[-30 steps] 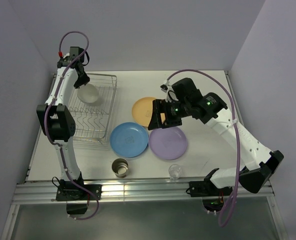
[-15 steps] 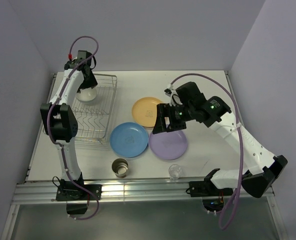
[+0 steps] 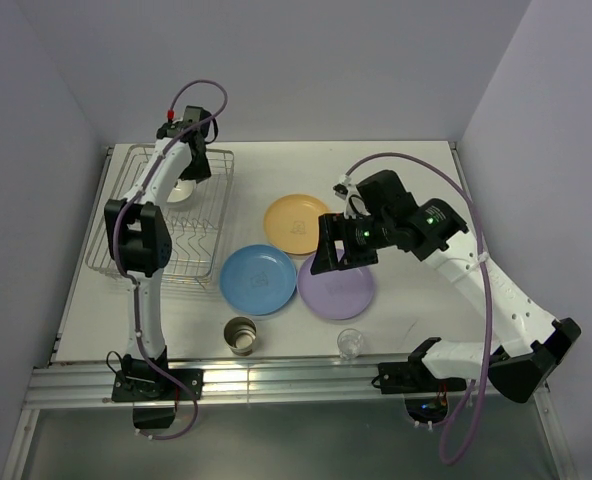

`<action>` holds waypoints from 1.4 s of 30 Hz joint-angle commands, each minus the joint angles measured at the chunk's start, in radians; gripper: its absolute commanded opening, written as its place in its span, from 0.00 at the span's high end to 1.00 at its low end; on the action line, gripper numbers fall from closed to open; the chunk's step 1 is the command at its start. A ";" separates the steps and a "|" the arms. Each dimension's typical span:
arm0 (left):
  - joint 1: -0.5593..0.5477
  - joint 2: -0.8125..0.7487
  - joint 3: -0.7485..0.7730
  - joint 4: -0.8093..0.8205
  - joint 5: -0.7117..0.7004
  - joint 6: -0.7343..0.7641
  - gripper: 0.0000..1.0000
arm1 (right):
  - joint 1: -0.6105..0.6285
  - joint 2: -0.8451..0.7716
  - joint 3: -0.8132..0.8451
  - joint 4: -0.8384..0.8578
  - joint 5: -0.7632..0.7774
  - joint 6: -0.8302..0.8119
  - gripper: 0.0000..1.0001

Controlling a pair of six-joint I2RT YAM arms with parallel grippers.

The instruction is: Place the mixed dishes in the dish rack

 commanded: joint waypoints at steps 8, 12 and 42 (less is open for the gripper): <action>-0.013 0.029 -0.059 -0.012 -0.136 0.060 0.43 | -0.015 -0.027 -0.024 0.016 -0.022 -0.019 0.16; -0.015 0.047 -0.069 -0.013 -0.128 0.077 0.45 | -0.017 -0.027 -0.020 0.014 -0.022 -0.024 0.16; -0.048 0.053 -0.116 0.068 -0.194 0.063 0.44 | -0.043 -0.041 -0.062 0.002 -0.026 -0.056 0.15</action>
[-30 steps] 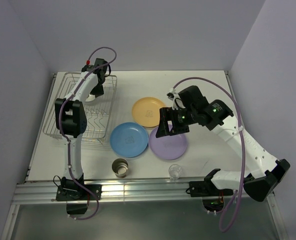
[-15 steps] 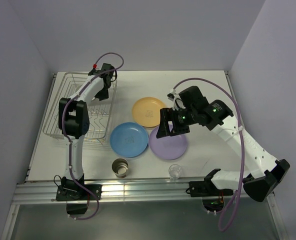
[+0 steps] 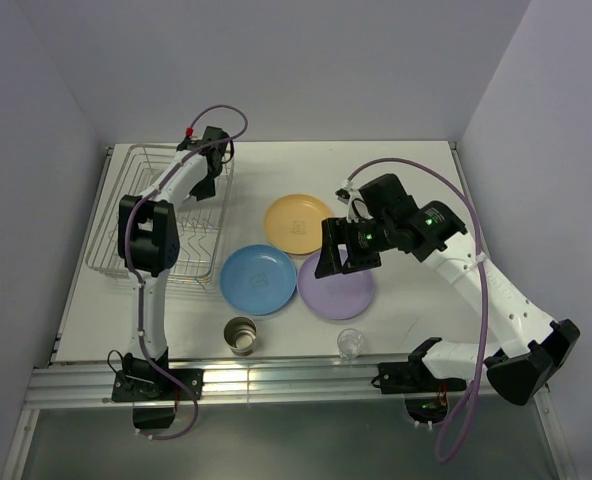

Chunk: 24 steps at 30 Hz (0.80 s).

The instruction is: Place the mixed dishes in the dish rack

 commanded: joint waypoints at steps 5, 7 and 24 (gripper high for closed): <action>0.045 0.010 0.033 0.033 0.014 0.008 0.58 | -0.018 -0.032 -0.012 -0.003 -0.001 -0.028 0.16; 0.048 0.007 0.027 0.041 0.038 0.016 0.64 | -0.019 -0.027 -0.005 -0.008 0.002 -0.033 0.16; 0.095 -0.129 0.092 0.067 0.271 -0.015 1.00 | -0.024 -0.024 0.007 -0.005 -0.009 -0.024 0.16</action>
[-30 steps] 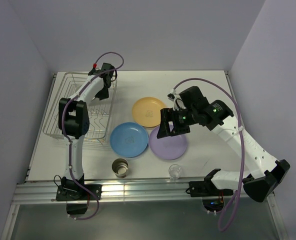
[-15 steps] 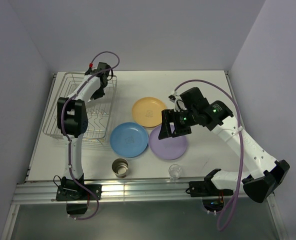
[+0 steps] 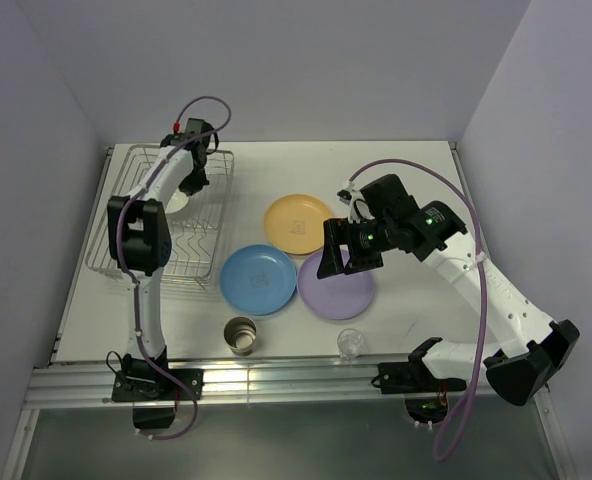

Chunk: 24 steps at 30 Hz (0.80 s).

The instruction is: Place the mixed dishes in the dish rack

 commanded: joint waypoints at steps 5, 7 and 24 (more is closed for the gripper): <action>0.075 -0.201 0.058 0.087 0.289 -0.048 1.00 | -0.007 -0.022 0.024 0.011 -0.021 0.009 0.16; 0.103 -0.235 0.027 0.119 0.387 -0.068 1.00 | -0.007 -0.025 0.024 0.013 -0.025 0.018 0.16; 0.322 -0.503 -0.529 0.849 1.187 -0.549 1.00 | -0.007 0.117 0.238 0.036 -0.073 0.037 0.16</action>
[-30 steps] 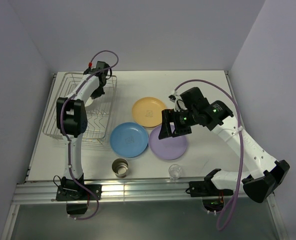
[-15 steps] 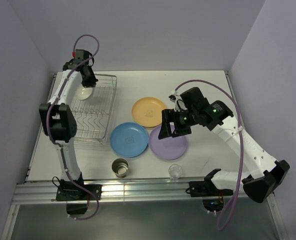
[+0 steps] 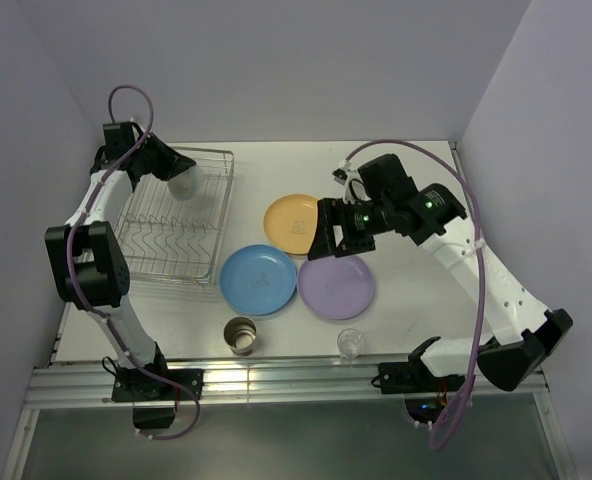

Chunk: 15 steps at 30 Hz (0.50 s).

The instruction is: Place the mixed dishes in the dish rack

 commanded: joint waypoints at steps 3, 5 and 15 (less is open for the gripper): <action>0.080 -0.141 -0.205 0.564 0.326 -0.366 1.00 | -0.006 0.114 0.163 0.066 -0.067 0.022 0.16; 0.103 -0.139 -0.287 0.753 0.363 -0.445 1.00 | -0.004 0.145 0.194 0.079 -0.090 0.032 0.17; 0.125 0.049 -0.433 1.582 0.435 -1.021 1.00 | 0.000 0.279 0.297 0.112 -0.101 0.040 0.17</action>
